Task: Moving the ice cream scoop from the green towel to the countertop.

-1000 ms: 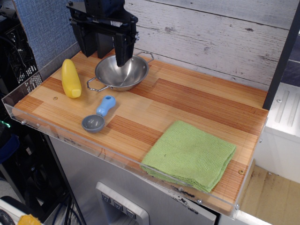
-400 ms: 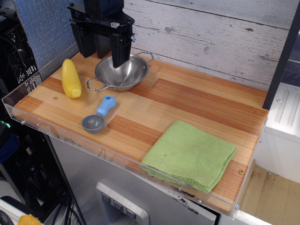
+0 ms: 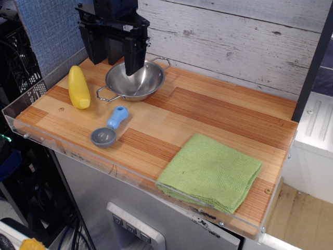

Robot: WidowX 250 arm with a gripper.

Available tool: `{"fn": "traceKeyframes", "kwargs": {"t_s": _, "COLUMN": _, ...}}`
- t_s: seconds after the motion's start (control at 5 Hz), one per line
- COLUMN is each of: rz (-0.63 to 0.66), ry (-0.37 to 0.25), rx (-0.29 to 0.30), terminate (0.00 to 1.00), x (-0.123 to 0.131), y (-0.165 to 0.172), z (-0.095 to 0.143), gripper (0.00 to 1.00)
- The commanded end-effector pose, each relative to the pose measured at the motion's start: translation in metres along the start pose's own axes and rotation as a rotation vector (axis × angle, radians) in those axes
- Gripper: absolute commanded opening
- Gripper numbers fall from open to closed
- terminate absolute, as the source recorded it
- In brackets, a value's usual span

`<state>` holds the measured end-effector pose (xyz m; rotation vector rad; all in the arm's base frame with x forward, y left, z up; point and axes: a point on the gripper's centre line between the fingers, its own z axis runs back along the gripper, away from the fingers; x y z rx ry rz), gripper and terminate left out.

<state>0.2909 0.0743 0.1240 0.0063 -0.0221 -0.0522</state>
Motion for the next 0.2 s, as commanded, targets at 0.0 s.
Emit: {"fn": "traceKeyframes", "kwargs": {"t_s": 0.0, "rz": 0.002, "ry": -0.037, "rx": 0.015, "terminate": 1.00, "x": 0.0041, "y": 0.0043, "z": 0.0136, "gripper": 1.00}}
